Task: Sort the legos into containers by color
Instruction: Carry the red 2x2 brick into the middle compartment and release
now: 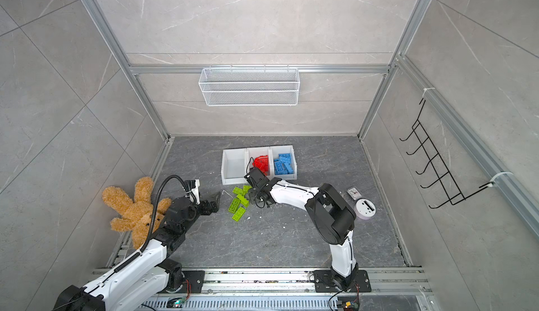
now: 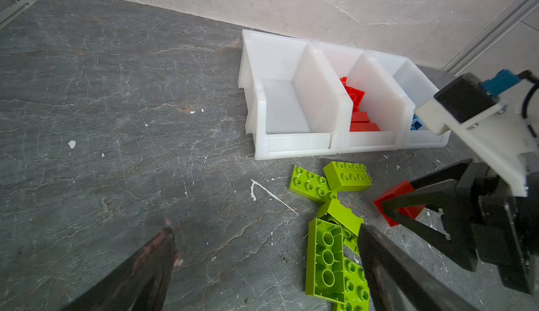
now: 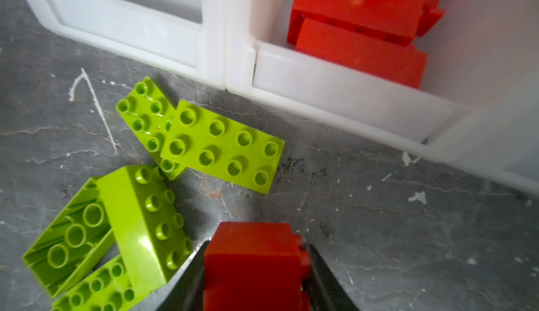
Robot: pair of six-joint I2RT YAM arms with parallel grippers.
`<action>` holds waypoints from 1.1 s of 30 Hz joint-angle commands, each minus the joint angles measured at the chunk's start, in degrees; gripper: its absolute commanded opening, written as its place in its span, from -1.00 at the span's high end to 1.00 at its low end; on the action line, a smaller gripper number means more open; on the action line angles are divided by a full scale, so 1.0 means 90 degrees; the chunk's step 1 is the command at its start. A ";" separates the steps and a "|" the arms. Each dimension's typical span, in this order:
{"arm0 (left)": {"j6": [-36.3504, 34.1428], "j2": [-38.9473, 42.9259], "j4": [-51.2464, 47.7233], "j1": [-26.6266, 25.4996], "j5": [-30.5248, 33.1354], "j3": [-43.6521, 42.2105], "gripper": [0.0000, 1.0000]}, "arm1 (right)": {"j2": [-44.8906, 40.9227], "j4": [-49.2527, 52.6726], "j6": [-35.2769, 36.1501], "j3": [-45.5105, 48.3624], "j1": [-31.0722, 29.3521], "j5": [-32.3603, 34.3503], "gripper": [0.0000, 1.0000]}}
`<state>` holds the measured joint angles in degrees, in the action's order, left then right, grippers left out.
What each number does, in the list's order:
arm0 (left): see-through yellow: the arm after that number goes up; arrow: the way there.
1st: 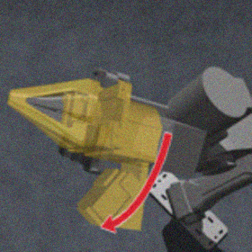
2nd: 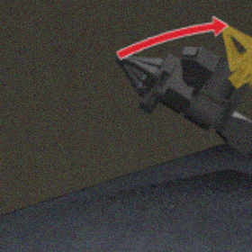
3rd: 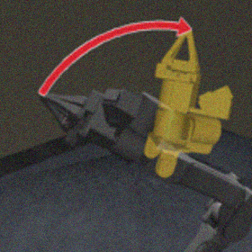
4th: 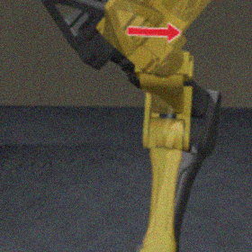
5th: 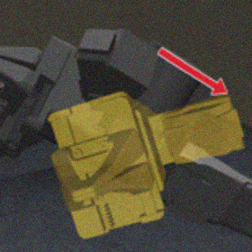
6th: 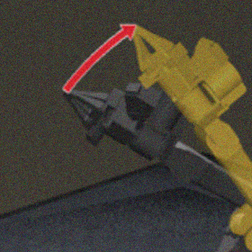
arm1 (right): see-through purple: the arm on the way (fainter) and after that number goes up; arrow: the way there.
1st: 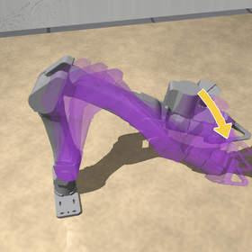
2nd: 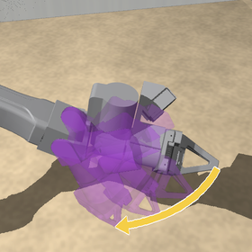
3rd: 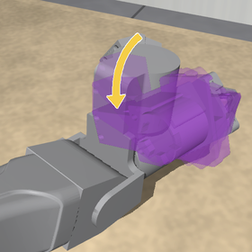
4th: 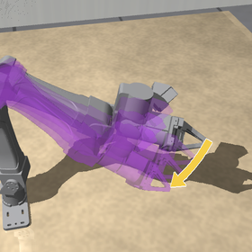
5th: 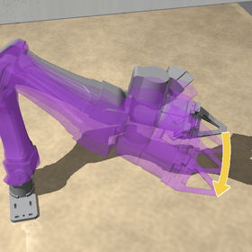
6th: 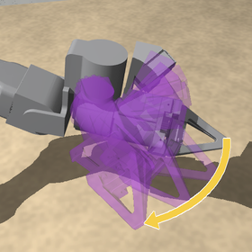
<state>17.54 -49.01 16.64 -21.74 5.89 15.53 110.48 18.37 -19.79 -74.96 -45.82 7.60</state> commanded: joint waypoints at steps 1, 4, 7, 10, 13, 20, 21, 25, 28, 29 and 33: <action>-0.0093 0.0120 0.0157 0.0023 0.0054 0.0216 -0.99 | -0.0253 0.0126 0.0280 -0.0384 0.0153 0.0090 0.19; -0.0105 0.0096 0.0153 0.0024 0.0092 0.0215 -0.99 | -0.0176 0.0170 0.0412 -0.0785 0.0326 0.0064 0.21; -0.0123 0.0075 0.0153 0.0024 0.0113 0.0217 -0.99 | 0.0077 0.0265 0.0582 -0.1314 0.0511 -0.0027 0.24; -0.0131 0.0085 0.0134 0.0021 0.0117 0.0218 -0.99 | 0.0424 0.0376 0.0732 -0.1827 0.0666 -0.0067 0.26; -0.0132 0.0126 0.0123 0.0023 0.0126 0.0210 -0.99 | 0.0770 0.0373 0.0849 -0.2234 0.0823 -0.0218 0.25; -0.0133 0.0106 0.0135 0.0023 0.0132 0.0214 -0.99 | 0.1569 0.0527 0.0960 -0.3077 0.1058 -0.0395 0.25; -0.0134 0.0102 0.0133 0.0022 0.0137 0.0216 -0.99 | 0.1659 0.0532 0.0962 -0.3154 0.1068 -0.0387 0.25; -0.0152 0.0124 0.0123 0.0024 0.0165 0.0199 -0.99 | 0.1885 0.0433 0.0943 -0.3296 0.1086 -0.0513 0.25; -0.0162 0.0148 0.0114 0.0027 0.0166 0.0203 -0.99 | 0.1951 0.0460 0.0917 -0.3334 0.1088 -0.0528 0.23; -0.0156 0.0152 0.0114 0.0025 0.0166 0.0207 -0.99 | 0.1948 0.0443 0.0910 -0.3313 0.1087 -0.0511 0.21; -0.0144 0.0153 0.0116 0.0023 0.0151 0.0203 -0.99 | 0.1919 0.0530 0.0910 -0.3374 0.1087 -0.0478 -0.02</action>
<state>17.52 -48.56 16.47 -21.74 6.50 15.53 127.24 21.93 -12.16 -103.31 -35.97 3.44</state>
